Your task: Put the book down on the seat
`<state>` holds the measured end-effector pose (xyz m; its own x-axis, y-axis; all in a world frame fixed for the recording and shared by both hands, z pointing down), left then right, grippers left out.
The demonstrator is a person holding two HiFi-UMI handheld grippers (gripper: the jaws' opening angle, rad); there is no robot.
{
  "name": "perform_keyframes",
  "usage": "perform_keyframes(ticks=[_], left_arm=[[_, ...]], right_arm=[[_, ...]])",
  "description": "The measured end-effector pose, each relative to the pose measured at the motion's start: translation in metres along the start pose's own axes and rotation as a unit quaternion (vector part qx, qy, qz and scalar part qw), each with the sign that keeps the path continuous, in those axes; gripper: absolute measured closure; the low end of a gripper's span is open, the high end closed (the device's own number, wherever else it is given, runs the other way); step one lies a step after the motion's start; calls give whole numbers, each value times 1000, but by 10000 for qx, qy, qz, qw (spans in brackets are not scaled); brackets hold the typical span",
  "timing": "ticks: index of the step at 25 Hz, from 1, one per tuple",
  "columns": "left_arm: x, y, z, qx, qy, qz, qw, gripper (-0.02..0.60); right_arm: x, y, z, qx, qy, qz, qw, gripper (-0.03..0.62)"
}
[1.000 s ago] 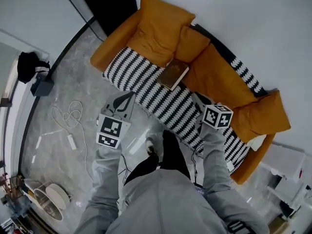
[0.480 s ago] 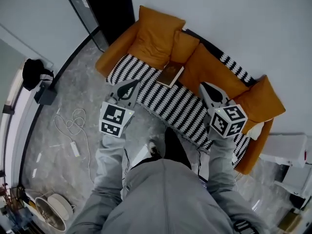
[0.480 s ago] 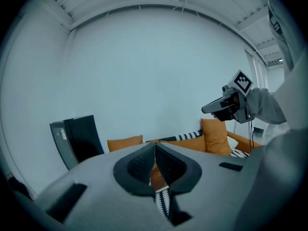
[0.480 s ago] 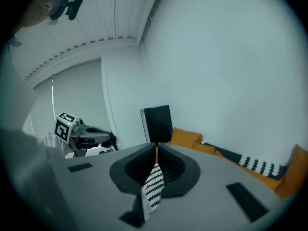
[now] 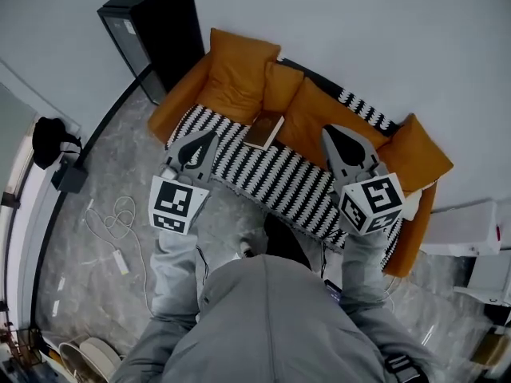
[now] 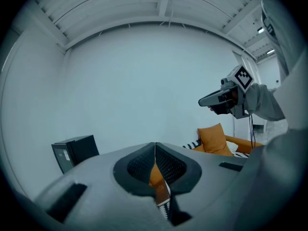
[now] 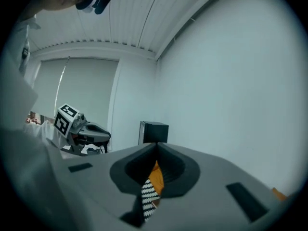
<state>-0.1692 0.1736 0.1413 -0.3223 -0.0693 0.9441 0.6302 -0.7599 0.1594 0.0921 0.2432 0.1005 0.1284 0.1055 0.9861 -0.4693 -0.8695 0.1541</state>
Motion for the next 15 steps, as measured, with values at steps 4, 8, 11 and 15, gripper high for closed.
perform_keyframes(ticks=[4, 8, 11, 15], left_arm=[[-20, -12, 4, -10, 206, 185, 9996, 555], [-40, -22, 5, -37, 271, 398, 9988, 555], [-51, -27, 9, -48, 389, 485, 9981, 555], [-52, -31, 13, -31, 407, 499, 9979, 555]], right_arm=[[-18, -11, -8, -99, -219, 175, 9996, 560], [-32, -19, -18, -213, -401, 267, 9986, 560], [-33, -21, -24, -290, -394, 261, 9985, 563], [-28, -24, -29, -319, -347, 216, 9987, 565]])
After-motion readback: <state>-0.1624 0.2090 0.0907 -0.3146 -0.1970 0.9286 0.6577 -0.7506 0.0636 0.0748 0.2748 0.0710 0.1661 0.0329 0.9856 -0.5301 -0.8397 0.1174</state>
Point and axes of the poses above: the fingertips, and each gripper's own axes: y forward along the fingers, z to its right, x out of its underside, the point moved 6 cm from there along -y, backward along the fingers, and after that the axes turned 8 degrees about -x, right-handed, at the moved point
